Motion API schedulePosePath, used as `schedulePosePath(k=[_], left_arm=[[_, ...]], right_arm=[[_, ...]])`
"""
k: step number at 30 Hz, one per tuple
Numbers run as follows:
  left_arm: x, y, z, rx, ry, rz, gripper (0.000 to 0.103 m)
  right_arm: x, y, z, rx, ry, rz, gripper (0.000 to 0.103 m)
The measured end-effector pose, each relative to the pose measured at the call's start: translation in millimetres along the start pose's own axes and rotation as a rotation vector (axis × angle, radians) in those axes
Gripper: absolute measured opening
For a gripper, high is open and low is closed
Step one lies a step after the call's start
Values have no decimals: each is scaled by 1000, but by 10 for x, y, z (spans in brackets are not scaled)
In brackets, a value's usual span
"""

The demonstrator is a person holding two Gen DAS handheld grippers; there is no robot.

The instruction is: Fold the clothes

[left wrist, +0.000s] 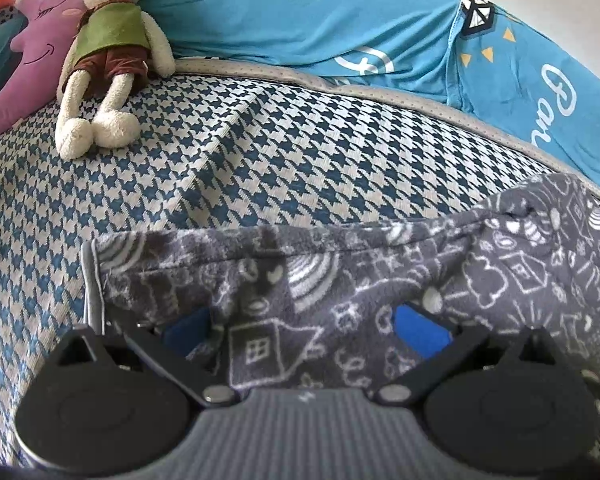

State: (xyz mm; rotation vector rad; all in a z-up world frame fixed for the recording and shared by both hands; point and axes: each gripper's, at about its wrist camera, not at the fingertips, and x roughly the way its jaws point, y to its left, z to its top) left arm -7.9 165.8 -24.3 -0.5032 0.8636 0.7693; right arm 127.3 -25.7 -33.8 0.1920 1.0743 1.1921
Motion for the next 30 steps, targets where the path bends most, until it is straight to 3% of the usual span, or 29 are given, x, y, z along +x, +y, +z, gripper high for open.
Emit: schedulePosePath(k=[8,13,16,22,30], left_arm=[[61,-46,0,13,0,26,103],[99,-48,-1,20,3,35,103],[116,-56,-10,27,1,41,103],[86,-10,-15,16,-6,19,103],[43,48,55,-30,-28,4,103]], right_arm=[[79,-92,-113,-29,69,-54,24],[101,-121,-147,-66,68,-97,10],[89,-145,-144,-46,68,-97,7],[-83,-30,-132,-83,40,-66,22],[-192,14,-274,-112,51,-43,24]])
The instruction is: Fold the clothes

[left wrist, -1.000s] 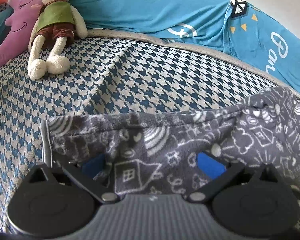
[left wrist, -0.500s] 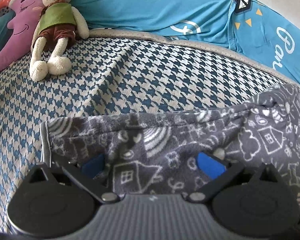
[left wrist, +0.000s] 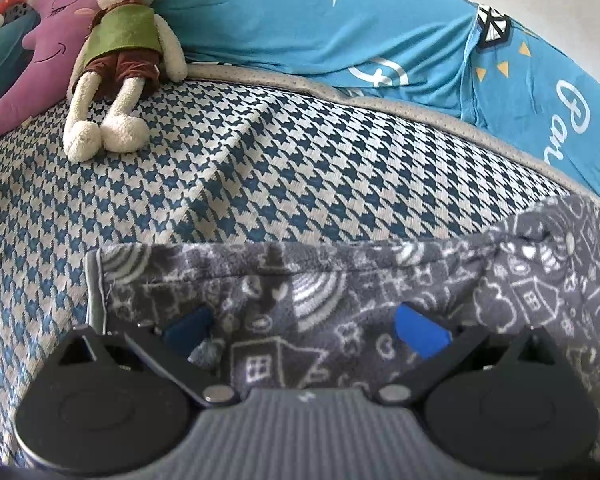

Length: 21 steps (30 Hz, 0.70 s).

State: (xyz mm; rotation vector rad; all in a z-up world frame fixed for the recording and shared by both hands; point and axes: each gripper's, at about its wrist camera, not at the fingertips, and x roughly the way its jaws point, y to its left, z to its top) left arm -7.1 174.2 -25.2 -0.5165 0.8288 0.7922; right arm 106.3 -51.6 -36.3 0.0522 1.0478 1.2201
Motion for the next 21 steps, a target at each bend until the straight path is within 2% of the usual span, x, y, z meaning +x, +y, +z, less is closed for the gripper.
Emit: schedulePosePath(k=[4,8,13,17,21], left_arm=[[44,-30,20,-3,1,20,103],[122,-78,24,11,17,44,103],[156,-51,32,12,17,35,103],[111,-12,52,-3,2,3,103],[-54,104,54,-30,-14,-51,103]], right_arm=[[27,-52,-38,4,31,-10,23],[130,-79,-134,-14,64,-72,18],[127,-41,-147,-46,66,-87,18],[35,-23,-109,-34,58,-42,23],[-63,65,-78,-59,-4,7,26]])
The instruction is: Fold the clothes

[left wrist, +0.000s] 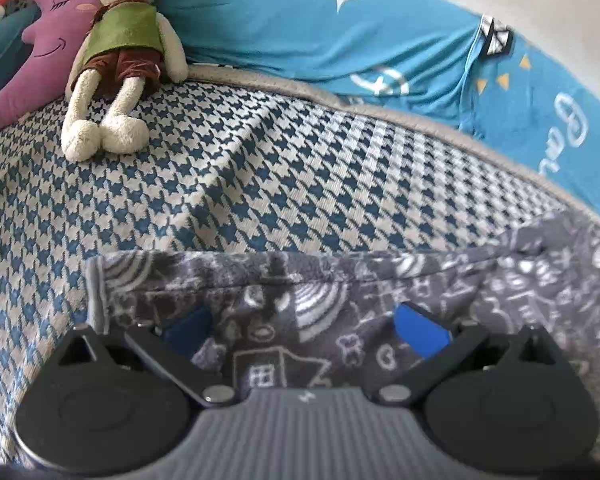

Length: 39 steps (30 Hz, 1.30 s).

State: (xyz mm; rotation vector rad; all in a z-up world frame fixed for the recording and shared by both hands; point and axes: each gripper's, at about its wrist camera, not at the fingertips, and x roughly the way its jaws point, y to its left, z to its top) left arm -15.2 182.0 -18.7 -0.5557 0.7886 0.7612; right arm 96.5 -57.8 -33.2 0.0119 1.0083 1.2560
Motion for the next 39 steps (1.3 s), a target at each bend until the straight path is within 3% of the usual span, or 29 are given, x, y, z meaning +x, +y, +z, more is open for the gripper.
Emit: schedulePosePath(k=[6,11,18,32,39], left_arm=[[-224,274,-52,-22,-20,3,103],[-317,450,-149,-21,-21,24,103],[-452,778,-258,-64,-21,51,103],[-498,1041,-361,-92,4,82,103],[-374,982,-313,-64,26,100,103]], right_arm=[[81,64,17,9,-14,-15,27],[227,49,-14,26,35,-49,29],[226,175,5,-30,25,-84,29],[379,676,-13,-131,-26,22,31],[532,797,-14,-151,-13,16,37]])
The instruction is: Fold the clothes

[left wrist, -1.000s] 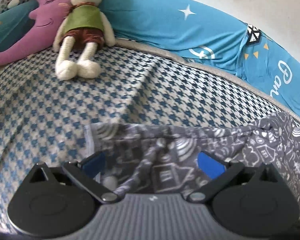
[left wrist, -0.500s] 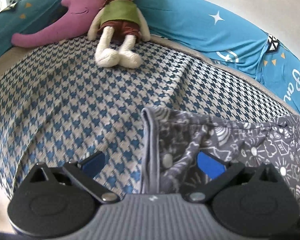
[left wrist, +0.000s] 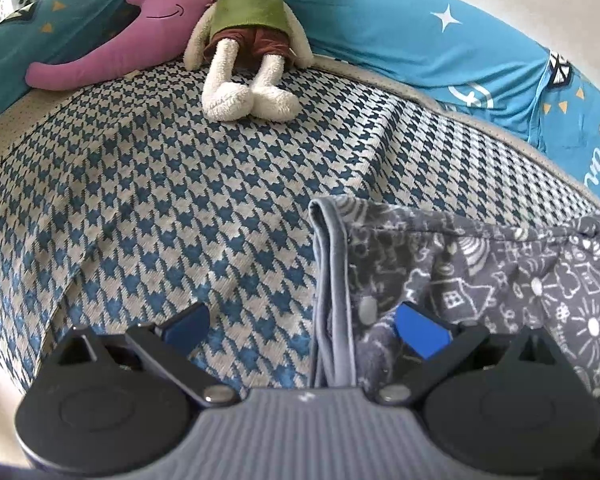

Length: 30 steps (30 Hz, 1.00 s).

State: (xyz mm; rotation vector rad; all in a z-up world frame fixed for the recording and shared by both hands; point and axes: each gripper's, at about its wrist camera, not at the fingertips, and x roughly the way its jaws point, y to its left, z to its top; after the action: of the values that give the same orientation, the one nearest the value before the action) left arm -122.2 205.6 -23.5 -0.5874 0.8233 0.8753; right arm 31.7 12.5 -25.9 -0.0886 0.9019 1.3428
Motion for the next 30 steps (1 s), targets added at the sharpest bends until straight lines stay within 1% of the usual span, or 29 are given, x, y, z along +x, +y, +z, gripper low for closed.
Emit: schedulePosePath(k=[2,5,10,12,15,18,20,21,22,25,30], left_arm=[[50,-14,7,2,13,19,103],[131,-21,18,-7,43,33,103],[212,-43,19,-3,63,51,103],[225,-45,17,6,65,60,103],[238,-40,12,11,69,69,103],[208,-33,3,-2,72,62,103],[183,-41,-1,2,67,61,103],[166,-52,-2,7,63,63,103],[150,-61,-1,12,58,62,103],[109,-88,4,27,46,56,103],[66,-133,0,49,39,58,103]], right_arm=[[56,24,-11,-16,19,-15,40],[165,51,-50,-41,58,-57,40],[264,136,-93,-112,73,-101,42],[260,137,-86,-115,75,-105,43],[212,136,-39,-90,69,-95,43],[101,195,3,-110,22,-62,43],[50,266,18,-141,-4,-37,46],[35,304,18,-157,-13,-23,50],[35,340,10,-173,-13,-7,52],[75,445,-21,-216,-10,25,53],[155,578,-53,-288,-6,40,54]])
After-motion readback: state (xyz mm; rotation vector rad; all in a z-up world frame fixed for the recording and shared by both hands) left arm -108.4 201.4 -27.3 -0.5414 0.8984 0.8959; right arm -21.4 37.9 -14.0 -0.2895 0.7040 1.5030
